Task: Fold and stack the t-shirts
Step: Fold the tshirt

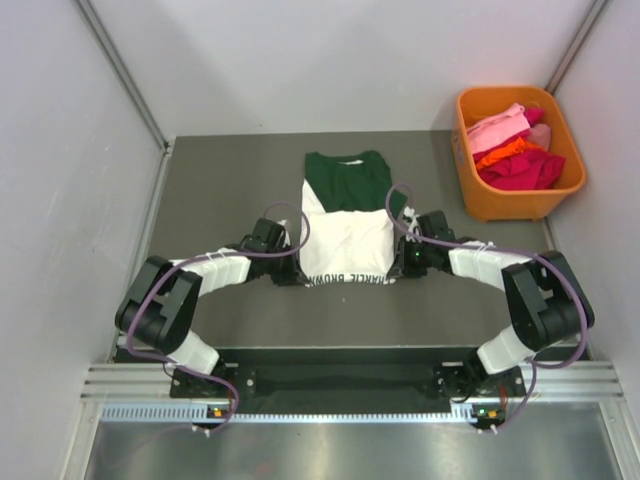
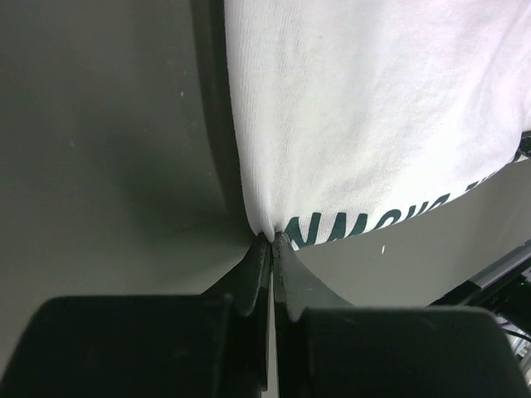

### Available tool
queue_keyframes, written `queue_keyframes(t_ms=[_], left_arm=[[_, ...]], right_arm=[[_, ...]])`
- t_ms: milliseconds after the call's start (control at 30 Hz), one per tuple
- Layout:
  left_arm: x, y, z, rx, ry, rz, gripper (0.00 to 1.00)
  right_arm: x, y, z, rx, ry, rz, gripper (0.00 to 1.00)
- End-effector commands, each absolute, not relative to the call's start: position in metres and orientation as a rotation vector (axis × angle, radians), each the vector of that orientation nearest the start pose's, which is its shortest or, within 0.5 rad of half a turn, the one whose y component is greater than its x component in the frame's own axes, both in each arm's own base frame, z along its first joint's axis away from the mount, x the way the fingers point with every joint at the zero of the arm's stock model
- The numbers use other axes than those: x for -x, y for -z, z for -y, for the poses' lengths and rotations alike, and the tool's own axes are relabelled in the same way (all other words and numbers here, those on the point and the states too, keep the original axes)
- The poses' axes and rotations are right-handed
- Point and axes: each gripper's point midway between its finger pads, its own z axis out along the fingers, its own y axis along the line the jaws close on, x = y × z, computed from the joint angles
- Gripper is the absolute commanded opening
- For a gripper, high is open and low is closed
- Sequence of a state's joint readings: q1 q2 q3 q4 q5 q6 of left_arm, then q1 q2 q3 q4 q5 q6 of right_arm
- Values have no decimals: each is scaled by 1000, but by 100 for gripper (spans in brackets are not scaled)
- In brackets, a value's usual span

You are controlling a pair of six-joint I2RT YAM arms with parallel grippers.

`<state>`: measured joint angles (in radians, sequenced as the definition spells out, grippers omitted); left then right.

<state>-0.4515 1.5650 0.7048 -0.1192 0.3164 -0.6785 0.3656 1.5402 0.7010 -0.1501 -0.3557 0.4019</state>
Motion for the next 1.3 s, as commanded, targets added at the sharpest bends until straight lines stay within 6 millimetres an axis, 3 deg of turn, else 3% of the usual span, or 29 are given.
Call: queue_keyframes(t_ms=[0,200,333,433,667,767,833,900,933,1000,1033,1133,1233,1267], left_arm=[[-244,-7,205,170,733,-2757,0],[-239,-29,208,140,794,-2724,0],[-224,-29,204,117,777,-2750,0],[-211,-30,199,111,782,-2763,0],[-173,-60,197,40,867,-2754,0],[-152,-70,205,-1,938,-2773,0],[-144,-88,213,-14,1043,-2737,0],[-146,-107,216,-17,1085,-2677,0],[-150,-119,218,-17,1103,-2645,0],[-152,-134,222,-19,1134,-2608,0],[-159,-148,225,-28,1148,-2568,0],[-174,-162,224,-12,1120,-2542,0],[-198,-181,223,9,1131,-2516,0],[-214,-190,222,31,1128,-2502,0]], right_arm=[[-254,-22,-183,114,-726,-2668,0],[-238,-40,-179,134,-749,-2638,0],[-225,-49,-178,142,-782,-2611,0],[-210,-49,-176,139,-811,-2622,0],[-174,-65,-170,136,-864,-2600,0],[-160,-73,-174,117,-926,-2570,0],[-155,-83,-173,112,-935,-2546,0],[-152,-93,-169,88,-925,-2533,0],[-156,-111,-170,92,-932,-2474,0],[-159,-124,-165,71,-897,-2454,0],[-166,-145,-166,75,-891,-2406,0],[-185,-170,-164,77,-835,-2365,0],[-211,-190,-167,89,-799,-2354,0],[-220,-194,-167,97,-780,-2345,0]])
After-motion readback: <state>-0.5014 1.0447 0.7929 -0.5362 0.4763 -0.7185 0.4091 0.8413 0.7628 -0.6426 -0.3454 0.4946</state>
